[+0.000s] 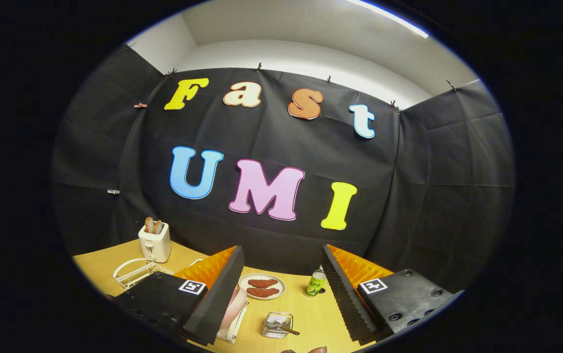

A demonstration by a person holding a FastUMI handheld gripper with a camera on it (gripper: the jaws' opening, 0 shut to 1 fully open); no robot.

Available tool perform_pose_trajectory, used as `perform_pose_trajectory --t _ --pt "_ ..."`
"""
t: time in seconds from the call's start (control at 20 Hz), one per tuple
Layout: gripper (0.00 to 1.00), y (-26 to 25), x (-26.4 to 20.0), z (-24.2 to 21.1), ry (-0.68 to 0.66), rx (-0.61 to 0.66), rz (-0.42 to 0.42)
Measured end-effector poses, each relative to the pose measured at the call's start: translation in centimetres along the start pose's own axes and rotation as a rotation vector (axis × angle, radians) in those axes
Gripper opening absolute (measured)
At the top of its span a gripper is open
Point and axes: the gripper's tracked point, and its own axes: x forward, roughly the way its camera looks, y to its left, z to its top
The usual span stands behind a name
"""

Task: Take the plate from the dish rack, then take the spoon from the basket and place it into the plate.

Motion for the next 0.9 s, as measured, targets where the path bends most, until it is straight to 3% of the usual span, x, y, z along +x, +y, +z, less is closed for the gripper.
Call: perform_pose_trajectory --t 0.45,0.7,0.9 --pt "0.97 3.4 2.4 -4.7 0.202 0.046 0.066" --pt "0.98 7.1 4.7 -11.3 0.426 0.063 0.124" --pt "0.95 8.6 5.9 -16.8 0.633 0.081 0.122"
